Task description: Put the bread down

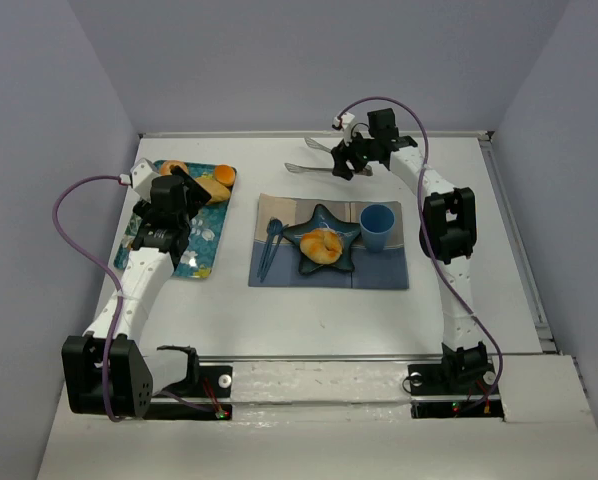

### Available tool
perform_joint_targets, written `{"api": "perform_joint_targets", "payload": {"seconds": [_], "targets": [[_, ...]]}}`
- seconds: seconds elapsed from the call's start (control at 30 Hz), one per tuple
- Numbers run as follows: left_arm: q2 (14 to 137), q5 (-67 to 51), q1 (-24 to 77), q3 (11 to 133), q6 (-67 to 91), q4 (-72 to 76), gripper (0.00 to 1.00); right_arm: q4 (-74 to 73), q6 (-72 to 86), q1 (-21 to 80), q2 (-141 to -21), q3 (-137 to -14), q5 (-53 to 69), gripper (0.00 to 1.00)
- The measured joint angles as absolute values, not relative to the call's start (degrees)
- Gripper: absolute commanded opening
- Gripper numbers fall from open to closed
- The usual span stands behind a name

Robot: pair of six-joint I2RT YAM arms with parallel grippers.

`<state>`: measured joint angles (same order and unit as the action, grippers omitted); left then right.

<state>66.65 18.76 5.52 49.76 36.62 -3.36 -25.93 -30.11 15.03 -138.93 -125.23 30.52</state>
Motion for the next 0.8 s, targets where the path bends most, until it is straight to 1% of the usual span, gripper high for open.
{"api": "perform_joint_targets", "payload": {"seconds": [0.17,0.2,0.3,0.5,0.57,0.63,0.73,0.77,0.8], "targets": [[67.51,19.00,5.52,50.04,36.34,-3.03,0.99,-26.39,-28.95,14.96,-139.33,-125.21,31.51,0.84],[67.72,19.07,5.52,50.22,36.27,-3.09,0.99,-26.35,-28.62,14.96,-139.28,-125.21,31.40,0.92],[68.29,19.09,5.52,50.83,36.25,-3.22,0.99,-26.50,-27.55,14.96,-139.22,-125.21,30.15,1.00],[67.94,18.68,5.52,51.86,36.38,-4.67,0.99,-26.52,-24.32,14.96,-134.89,-124.40,26.83,1.00],[66.96,18.37,5.52,51.90,36.58,-5.52,0.99,-26.06,-21.21,14.96,-129.95,-121.64,24.05,1.00],[65.34,17.98,5.52,51.90,36.93,-6.22,0.99,-23.81,-16.43,14.96,-121.21,-115.79,20.10,1.00],[62.43,17.37,5.52,51.83,37.41,-6.83,0.99,-16.40,-7.49,14.96,-103.66,-99.59,11.79,1.00],[61.36,17.19,5.52,51.77,37.60,-6.94,0.99,-15.25,-5.65,14.96,-99.96,-96.55,9.85,1.00],[60.36,17.04,5.52,51.66,37.76,-6.94,0.99,-11.22,-1.91,14.96,-92.66,-89.54,6.55,1.00]]}}
